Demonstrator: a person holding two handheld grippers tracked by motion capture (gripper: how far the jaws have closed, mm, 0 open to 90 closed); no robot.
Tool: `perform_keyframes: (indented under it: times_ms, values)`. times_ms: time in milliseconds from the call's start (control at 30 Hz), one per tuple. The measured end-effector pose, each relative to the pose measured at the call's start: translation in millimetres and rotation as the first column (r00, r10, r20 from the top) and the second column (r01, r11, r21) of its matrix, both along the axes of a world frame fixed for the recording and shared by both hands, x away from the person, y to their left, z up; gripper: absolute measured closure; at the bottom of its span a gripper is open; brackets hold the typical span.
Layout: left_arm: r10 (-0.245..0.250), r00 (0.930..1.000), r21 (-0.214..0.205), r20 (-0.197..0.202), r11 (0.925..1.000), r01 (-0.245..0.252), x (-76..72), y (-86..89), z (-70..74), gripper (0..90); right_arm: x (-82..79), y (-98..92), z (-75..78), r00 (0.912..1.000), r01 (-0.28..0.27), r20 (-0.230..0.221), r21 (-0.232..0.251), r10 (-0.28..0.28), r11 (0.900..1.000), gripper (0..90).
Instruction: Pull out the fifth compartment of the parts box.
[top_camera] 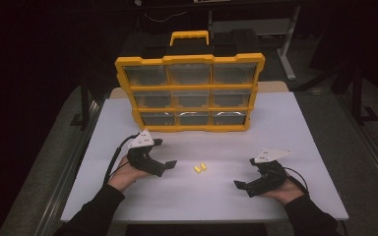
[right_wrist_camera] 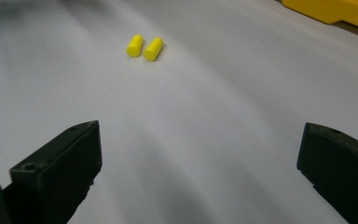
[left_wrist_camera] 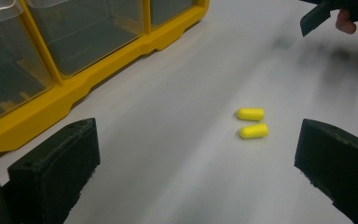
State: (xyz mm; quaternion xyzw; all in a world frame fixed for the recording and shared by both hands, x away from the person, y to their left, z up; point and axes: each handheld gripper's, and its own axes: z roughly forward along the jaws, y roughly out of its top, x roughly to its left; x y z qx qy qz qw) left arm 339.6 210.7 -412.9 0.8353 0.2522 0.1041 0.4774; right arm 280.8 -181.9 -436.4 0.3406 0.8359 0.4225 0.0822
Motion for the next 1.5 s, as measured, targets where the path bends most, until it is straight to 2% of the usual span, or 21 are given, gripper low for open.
perform_keyframes:
  times_ms: [1500]
  values:
    - [-0.03, 0.9995, -0.011, 0.008, 0.9995, 0.03, 17.1, -24.3, 1.3, 0.0, -0.2, 0.2, -0.1, 1.0, -0.003, -0.003, 0.002, 0.003, 1.0, 0.0]
